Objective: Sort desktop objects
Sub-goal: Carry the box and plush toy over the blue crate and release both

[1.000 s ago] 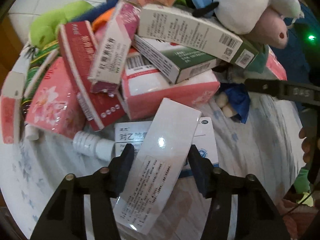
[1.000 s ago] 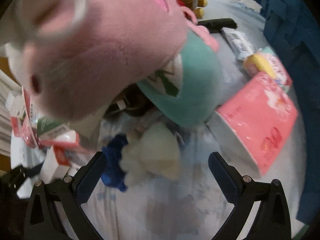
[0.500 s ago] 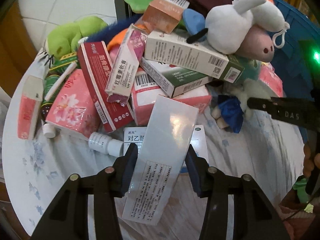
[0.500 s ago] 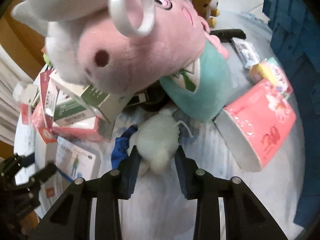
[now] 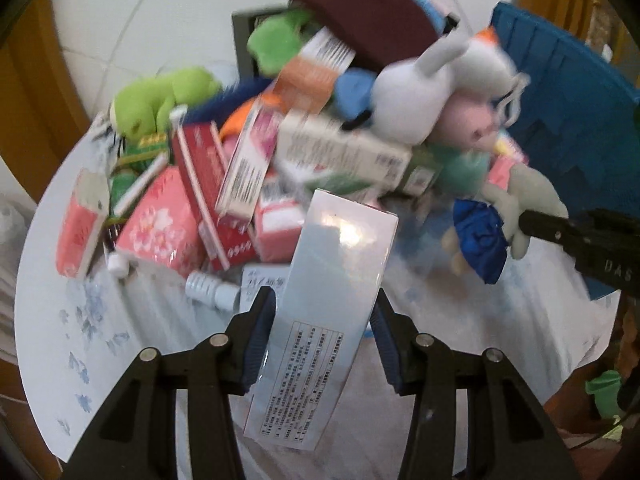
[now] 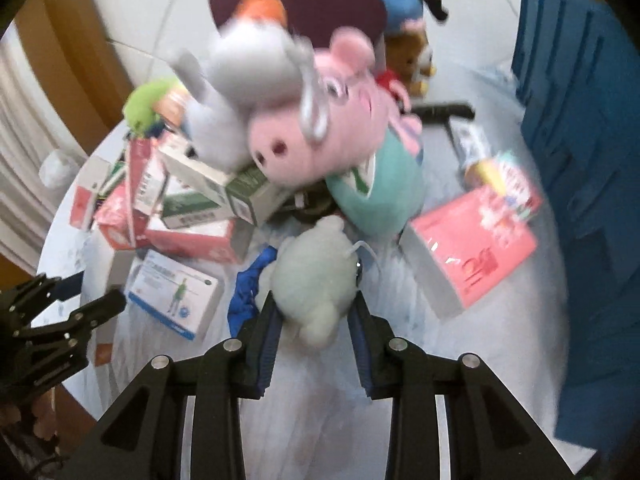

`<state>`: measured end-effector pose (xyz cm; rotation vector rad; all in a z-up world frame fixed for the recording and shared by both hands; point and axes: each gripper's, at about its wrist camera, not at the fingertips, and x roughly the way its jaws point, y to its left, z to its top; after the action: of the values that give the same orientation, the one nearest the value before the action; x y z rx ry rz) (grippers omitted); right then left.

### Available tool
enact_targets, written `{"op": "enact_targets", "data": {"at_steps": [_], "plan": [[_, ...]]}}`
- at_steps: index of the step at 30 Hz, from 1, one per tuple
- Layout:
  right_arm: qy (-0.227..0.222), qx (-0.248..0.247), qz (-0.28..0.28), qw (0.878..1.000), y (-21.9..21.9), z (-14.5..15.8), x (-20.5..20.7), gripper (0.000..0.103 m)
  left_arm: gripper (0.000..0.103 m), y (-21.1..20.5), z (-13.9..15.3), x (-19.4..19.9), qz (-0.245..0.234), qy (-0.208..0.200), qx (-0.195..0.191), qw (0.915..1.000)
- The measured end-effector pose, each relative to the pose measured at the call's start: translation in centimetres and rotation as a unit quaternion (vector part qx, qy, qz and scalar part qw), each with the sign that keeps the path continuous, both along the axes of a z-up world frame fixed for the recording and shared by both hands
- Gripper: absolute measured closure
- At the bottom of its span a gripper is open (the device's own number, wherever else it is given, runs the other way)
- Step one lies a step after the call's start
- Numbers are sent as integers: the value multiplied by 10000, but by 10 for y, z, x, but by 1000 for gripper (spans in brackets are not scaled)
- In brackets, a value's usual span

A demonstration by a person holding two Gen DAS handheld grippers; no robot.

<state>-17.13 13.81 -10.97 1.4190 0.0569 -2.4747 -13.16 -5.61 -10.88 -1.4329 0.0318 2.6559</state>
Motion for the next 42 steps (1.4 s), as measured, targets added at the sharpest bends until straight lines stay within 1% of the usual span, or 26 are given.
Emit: {"op": "enact_targets", "data": {"at_steps": [2, 4, 8, 12, 13, 17, 22, 28, 32, 34, 38, 42], "plan": [[247, 52, 39, 9997, 3, 18, 8, 71, 56, 10, 19, 4, -32, 269, -22, 9996], [472, 60, 65, 9988, 8, 36, 18, 71, 56, 20, 33, 6, -60, 450, -2, 9990], [1016, 15, 21, 9948, 30, 78, 36, 71, 56, 50, 65, 7, -212, 852, 29, 9961], [1516, 16, -115, 9884, 53, 119, 55, 71, 56, 87, 95, 3, -478, 1096, 186, 9926], [1653, 19, -179, 9861, 62, 130, 60, 71, 56, 99, 103, 2, -563, 1159, 263, 9913], [2026, 32, -457, 9782, 96, 161, 73, 71, 56, 139, 128, 3, -829, 1418, 348, 9858], [2526, 83, -917, 9632, 145, 196, 91, 71, 56, 198, 157, 3, -1249, 1780, 405, 9752], [2825, 108, -1529, 9469, 211, 224, 108, 71, 56, 266, 191, 8, -1628, 2188, 554, 9605], [3043, 222, -1966, 9318, 256, 236, 121, 70, 56, 302, 206, 13, -1774, 2332, 594, 9542], [3072, 260, -2127, 9272, 275, 239, 123, 70, 56, 322, 214, 15, -1863, 2393, 608, 9510], [3046, 403, -2379, 9214, 310, 237, 124, 70, 56, 359, 227, 19, -2016, 2424, 702, 9464], [2982, 627, -2545, 9178, 345, 233, 127, 70, 56, 397, 237, 25, -2112, 2435, 641, 9444]]}}
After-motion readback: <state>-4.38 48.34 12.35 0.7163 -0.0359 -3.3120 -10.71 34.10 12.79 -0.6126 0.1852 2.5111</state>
